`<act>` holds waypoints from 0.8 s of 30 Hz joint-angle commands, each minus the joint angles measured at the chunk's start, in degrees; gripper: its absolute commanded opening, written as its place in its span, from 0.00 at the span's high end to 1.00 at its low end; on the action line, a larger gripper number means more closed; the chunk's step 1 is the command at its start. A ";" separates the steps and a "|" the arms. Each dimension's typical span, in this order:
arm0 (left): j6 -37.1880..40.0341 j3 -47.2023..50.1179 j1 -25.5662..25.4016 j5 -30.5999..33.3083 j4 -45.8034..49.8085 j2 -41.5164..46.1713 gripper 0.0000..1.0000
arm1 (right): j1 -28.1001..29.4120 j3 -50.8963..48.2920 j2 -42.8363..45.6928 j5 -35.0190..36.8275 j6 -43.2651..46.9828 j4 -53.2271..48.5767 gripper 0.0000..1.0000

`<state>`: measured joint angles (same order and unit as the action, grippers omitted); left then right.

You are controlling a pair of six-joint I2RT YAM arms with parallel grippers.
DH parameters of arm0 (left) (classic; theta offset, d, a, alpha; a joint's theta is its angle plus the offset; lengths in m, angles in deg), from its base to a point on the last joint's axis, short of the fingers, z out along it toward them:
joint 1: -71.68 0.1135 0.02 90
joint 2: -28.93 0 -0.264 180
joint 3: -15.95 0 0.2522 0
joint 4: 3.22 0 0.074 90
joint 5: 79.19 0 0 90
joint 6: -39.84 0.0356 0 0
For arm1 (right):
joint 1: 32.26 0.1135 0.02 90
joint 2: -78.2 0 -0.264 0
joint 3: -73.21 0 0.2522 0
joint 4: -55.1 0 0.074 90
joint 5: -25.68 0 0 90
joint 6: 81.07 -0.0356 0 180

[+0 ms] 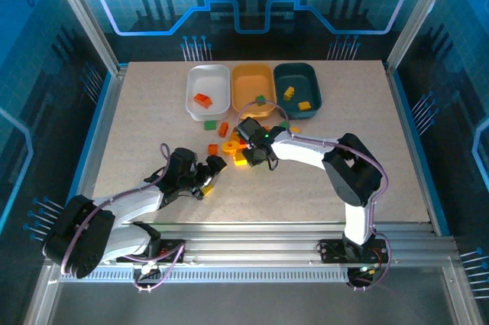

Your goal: Sort the legos into containers by color

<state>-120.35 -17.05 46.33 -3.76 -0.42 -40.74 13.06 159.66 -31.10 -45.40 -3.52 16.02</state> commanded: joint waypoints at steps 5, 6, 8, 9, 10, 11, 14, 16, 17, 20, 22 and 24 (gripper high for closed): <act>7.65 -3.86 -0.77 2.56 4.69 5.92 0.01 | -0.47 -3.54 2.08 -1.56 -1.57 1.39 0.65; 8.52 -4.59 -0.65 3.40 6.80 7.57 0.01 | -0.48 -4.54 3.19 -1.53 -2.02 2.33 0.65; 9.98 -5.68 -0.43 4.59 10.13 10.21 0.01 | -0.52 -5.52 5.35 -2.28 -2.28 2.88 0.65; 10.60 -6.10 -0.24 5.02 11.44 11.42 0.01 | -0.53 -5.47 6.28 -2.15 -2.41 2.38 0.65; 11.03 -6.43 -0.10 5.22 12.29 12.33 0.01 | -0.58 -5.09 6.79 -1.60 -2.56 1.66 0.65; 11.52 -6.68 0.11 5.40 13.15 13.20 0.01 | -0.57 -4.56 7.21 -0.97 -2.48 0.61 0.66; 12.57 -7.29 0.64 5.60 14.95 14.54 0.01 | -0.50 -4.13 9.31 0.10 -2.06 -0.58 0.66; 12.83 -7.30 0.82 5.84 15.42 14.54 0.01 | -0.76 -3.90 11.17 0.47 -1.56 -0.93 0.66; 13.02 -7.30 0.95 5.94 15.44 14.24 0.01 | -1.19 -3.39 11.86 1.16 -1.36 -1.40 0.66; 14.63 -8.38 1.51 5.87 16.31 12.46 0.01 | -4.14 -1.13 13.05 0.83 -1.48 -1.42 0.66; 16.38 -10.59 2.56 5.50 18.64 10.94 0.01 | -6.85 1.38 12.55 0.23 -1.93 -0.73 0.66; 18.29 -14.07 4.32 3.90 21.91 9.42 0.01 | -10.49 5.03 10.20 -3.89 -3.71 -0.12 0.66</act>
<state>-106.54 -26.10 48.72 0.94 16.74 -30.05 7.14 159.92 -19.86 -46.17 -5.20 15.27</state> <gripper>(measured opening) 0.990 0.345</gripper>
